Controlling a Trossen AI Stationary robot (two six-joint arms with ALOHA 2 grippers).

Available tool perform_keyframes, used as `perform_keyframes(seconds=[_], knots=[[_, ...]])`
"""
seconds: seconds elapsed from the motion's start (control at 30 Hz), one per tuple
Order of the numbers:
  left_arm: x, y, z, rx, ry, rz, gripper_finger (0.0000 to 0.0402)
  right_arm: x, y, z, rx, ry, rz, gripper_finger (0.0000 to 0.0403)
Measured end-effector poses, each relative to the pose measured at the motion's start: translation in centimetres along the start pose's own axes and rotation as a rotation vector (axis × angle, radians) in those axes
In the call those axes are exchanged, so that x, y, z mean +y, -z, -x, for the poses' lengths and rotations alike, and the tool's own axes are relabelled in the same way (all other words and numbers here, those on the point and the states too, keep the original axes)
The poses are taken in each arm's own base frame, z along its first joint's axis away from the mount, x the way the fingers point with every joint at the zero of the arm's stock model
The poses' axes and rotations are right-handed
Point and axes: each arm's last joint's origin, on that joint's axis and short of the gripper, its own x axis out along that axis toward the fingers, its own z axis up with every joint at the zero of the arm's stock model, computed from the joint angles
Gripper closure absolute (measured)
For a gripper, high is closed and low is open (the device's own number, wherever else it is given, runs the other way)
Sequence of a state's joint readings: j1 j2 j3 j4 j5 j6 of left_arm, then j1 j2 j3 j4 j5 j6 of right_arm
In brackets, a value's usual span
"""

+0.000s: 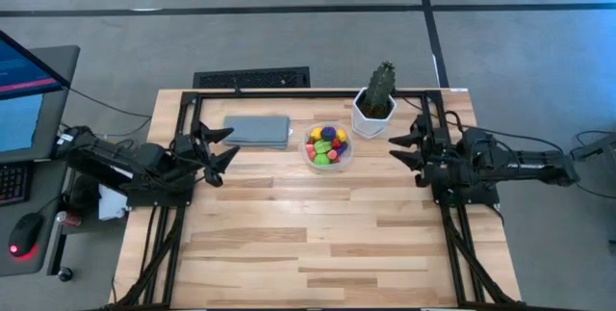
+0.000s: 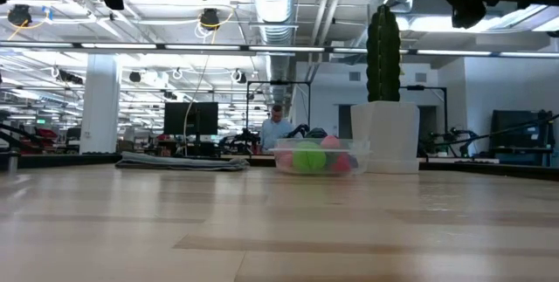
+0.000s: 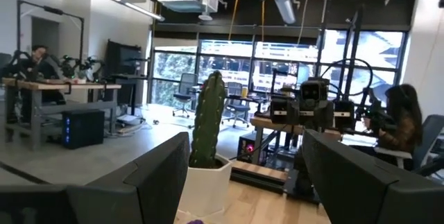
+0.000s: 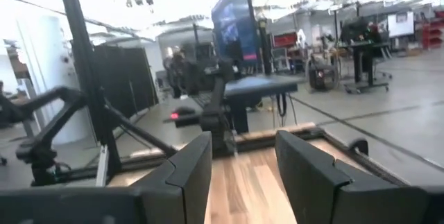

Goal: Pick and placing Produce into tupperware
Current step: Return to Home Position

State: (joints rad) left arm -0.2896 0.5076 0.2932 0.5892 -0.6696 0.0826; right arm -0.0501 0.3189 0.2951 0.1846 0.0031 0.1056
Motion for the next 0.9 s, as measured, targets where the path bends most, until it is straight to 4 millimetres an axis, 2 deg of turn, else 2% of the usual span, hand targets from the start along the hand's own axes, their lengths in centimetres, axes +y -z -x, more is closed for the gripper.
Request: perform_keyframes(seconds=[0.4,0.57,0.67,0.9], knots=[[-0.6,-0.8,1.5,0.0,0.006,-0.024,0.0132,0.0,1.3,3.8,-0.063,-0.028,-0.024,0.022],[-0.3,-1.4,2.5,-0.011,0.017,-0.02,0.0132,0.2,1.8,3.6,-0.025,-0.055,-0.022,0.022],[-0.2,-1.6,2.8,-0.013,0.034,-0.03,0.0132,0.2,2.8,3.4,0.001,-0.056,-0.034,0.022],[-0.6,-1.5,3.0,-0.013,0.105,-0.068,0.0132,0.2,3.0,3.3,-0.036,-0.063,-0.028,0.022]])
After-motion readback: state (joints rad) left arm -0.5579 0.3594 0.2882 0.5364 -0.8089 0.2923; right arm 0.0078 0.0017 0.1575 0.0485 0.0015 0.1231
